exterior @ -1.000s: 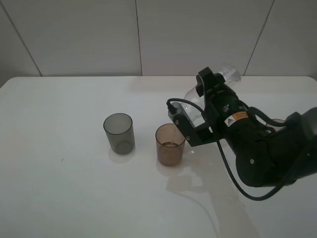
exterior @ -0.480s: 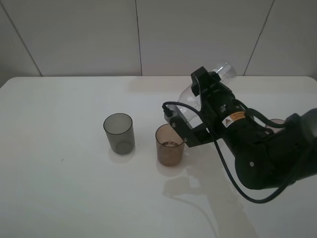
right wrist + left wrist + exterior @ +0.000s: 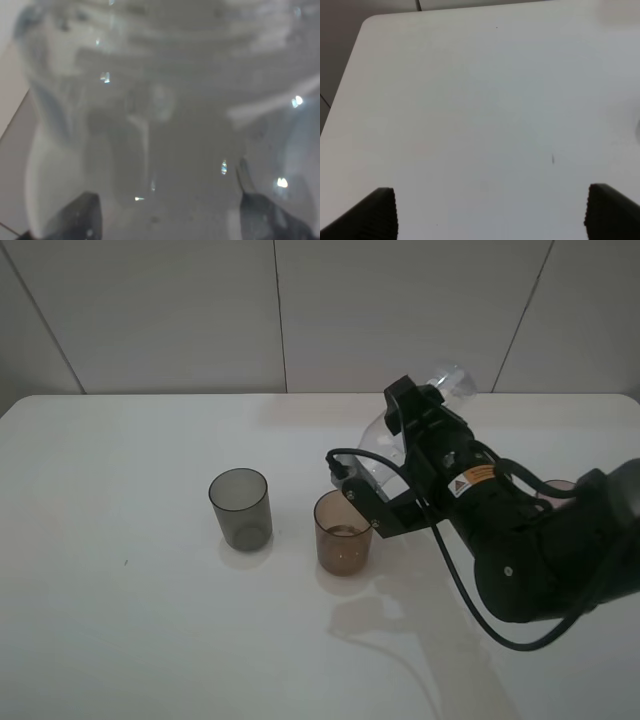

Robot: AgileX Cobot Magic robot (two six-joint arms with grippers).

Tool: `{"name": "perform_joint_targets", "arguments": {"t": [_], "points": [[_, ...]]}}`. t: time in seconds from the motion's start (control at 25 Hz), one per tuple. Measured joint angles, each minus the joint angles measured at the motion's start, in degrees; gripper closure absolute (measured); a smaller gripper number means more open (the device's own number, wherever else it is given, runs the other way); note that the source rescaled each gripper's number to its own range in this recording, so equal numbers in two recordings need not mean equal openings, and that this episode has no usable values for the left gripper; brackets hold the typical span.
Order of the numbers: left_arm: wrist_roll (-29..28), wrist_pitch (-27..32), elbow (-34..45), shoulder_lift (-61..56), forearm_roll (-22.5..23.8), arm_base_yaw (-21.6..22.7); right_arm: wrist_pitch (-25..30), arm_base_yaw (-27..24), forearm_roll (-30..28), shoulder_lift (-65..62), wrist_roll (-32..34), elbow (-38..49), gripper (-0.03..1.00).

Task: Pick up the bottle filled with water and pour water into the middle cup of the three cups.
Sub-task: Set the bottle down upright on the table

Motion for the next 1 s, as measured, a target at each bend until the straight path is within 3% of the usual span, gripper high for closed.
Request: {"name": "perform_joint_targets", "arguments": {"t": [0.28,0.52,0.8,1.0], "points": [[0.0,0.0,0.0,0.0,0.0,0.0,0.0,0.0,0.0,0.0,0.3,0.0,0.96],[0.0,0.0,0.0,0.0,0.0,0.0,1.2,0.0,0.2,-0.3,8.8,0.0,0.96],[0.0,0.0,0.0,0.0,0.0,0.0,12.7,0.0,4.2,-6.6,15.8,0.1,0.96],[0.0,0.0,0.0,0.0,0.0,0.0,22.4,-0.1,7.4,-12.4,26.0,0.1,0.96]]}}
